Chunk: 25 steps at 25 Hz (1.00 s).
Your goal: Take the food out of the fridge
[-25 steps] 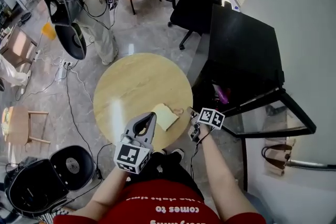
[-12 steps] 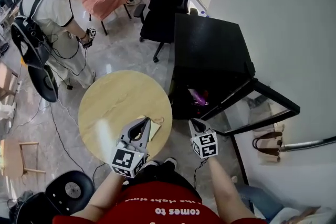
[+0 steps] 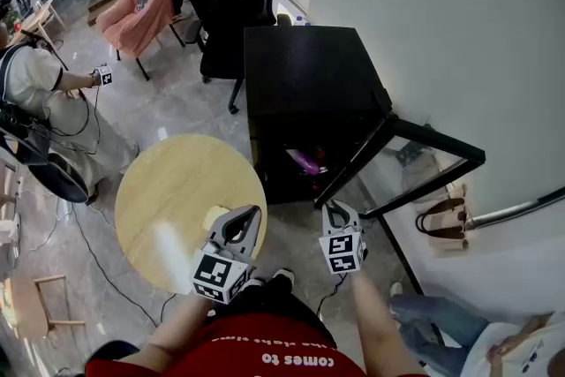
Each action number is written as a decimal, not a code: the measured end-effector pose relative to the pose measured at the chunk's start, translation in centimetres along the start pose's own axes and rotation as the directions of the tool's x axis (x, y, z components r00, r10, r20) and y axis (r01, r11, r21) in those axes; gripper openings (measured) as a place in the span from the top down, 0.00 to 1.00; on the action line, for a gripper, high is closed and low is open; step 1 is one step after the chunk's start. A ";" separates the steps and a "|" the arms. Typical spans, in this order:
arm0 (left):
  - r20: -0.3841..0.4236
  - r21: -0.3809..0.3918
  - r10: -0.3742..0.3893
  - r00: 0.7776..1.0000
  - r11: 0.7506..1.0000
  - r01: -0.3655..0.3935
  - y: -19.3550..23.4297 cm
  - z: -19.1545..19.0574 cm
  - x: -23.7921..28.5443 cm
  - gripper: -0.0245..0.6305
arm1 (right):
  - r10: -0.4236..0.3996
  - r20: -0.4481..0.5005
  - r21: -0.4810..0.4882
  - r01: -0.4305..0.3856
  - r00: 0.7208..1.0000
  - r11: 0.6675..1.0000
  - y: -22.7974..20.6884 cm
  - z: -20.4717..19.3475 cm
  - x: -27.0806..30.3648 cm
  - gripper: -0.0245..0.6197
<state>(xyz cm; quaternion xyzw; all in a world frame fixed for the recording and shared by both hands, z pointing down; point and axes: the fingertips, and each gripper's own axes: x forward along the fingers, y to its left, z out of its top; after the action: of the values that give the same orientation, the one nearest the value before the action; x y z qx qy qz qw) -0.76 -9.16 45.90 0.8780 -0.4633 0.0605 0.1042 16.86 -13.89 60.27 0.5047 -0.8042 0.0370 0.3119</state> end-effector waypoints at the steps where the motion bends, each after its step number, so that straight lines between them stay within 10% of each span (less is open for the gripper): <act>1: -0.005 0.000 -0.009 1.000 1.000 0.009 -0.4 -0.1 0.4 0.95 | 0.003 -0.015 0.000 -0.003 1.000 1.000 -0.3 -0.5 0.2 0.90; 13: -0.063 -0.032 0.004 0.998 0.999 -0.006 -0.3 -2.9 3.4 0.95 | 0.110 -0.161 -0.013 -0.113 0.981 0.993 -1.0 -3.8 9.1 0.66; 25: -0.079 -0.063 0.079 0.994 0.994 -0.084 2.5 -4.1 3.8 0.95 | 0.166 -0.341 -0.037 -0.189 0.925 0.981 -0.4 -7.3 18.8 0.63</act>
<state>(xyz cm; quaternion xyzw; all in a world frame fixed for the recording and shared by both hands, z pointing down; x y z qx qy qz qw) -0.69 -12.59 50.96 0.8514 -0.4962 0.0826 0.1484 14.99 -26.15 76.18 0.4049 -0.7823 0.1228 0.4572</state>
